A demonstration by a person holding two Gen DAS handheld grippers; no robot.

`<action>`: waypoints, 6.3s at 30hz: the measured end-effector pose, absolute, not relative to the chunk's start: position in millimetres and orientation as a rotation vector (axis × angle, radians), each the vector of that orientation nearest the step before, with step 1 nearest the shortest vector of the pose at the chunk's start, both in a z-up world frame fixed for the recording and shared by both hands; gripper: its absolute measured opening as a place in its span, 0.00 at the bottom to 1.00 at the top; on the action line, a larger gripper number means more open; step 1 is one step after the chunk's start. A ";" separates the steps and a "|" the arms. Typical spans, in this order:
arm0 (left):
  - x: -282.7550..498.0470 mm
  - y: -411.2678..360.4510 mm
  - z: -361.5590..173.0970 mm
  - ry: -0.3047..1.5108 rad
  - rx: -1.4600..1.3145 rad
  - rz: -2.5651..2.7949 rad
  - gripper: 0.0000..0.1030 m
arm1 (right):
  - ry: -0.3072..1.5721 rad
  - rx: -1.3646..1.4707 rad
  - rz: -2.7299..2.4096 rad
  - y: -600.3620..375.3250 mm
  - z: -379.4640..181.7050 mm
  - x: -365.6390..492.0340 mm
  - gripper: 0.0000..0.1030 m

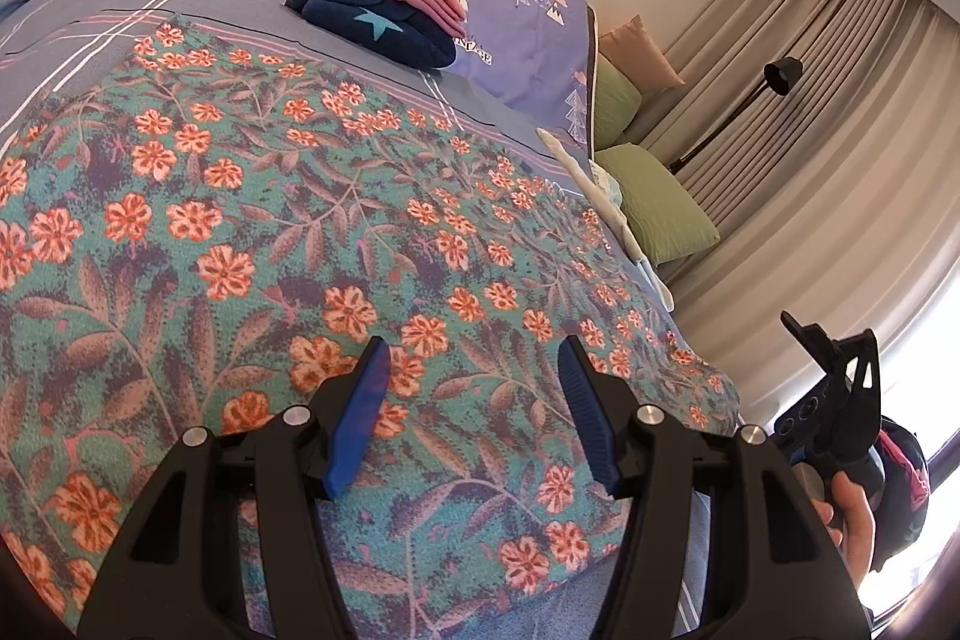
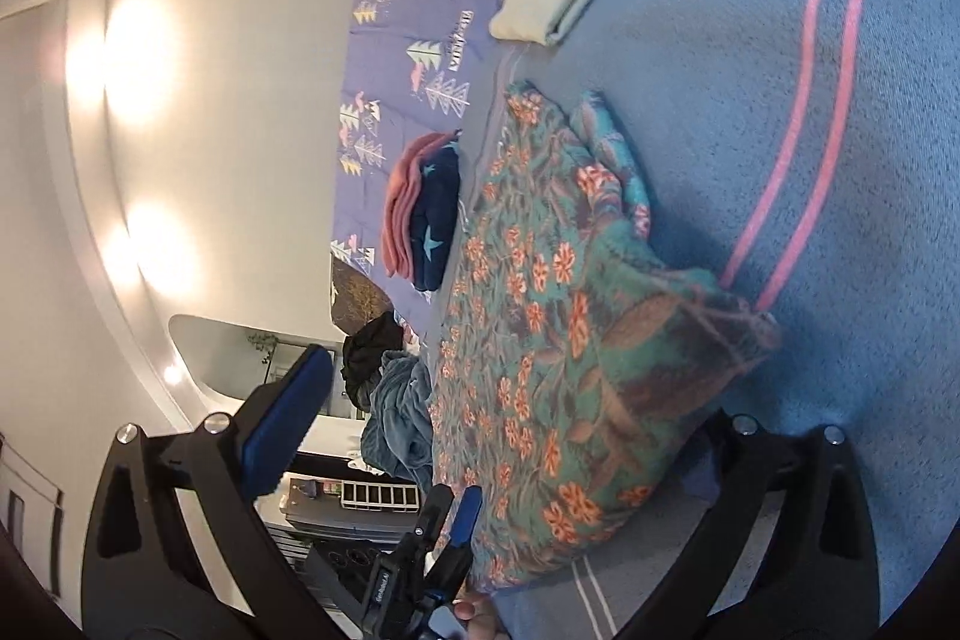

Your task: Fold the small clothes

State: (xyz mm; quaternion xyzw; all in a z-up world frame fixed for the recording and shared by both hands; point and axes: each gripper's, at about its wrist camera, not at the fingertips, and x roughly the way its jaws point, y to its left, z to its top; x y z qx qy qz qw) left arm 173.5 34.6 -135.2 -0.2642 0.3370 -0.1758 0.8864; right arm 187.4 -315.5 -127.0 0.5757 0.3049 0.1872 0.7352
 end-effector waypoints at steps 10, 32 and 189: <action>172.5 35.4 -136.0 0.694 -0.559 -0.374 0.58 | 0.652 1.478 0.443 -338.3 -165.6 166.7 0.31; 213.1 21.2 -104.7 0.723 -0.704 -0.572 0.58 | 0.608 0.494 0.520 -221.3 -62.0 171.7 0.07; 136.7 139.4 -88.4 0.673 -0.575 -0.356 0.31 | 0.751 0.606 0.749 -141.9 -83.9 159.3 0.17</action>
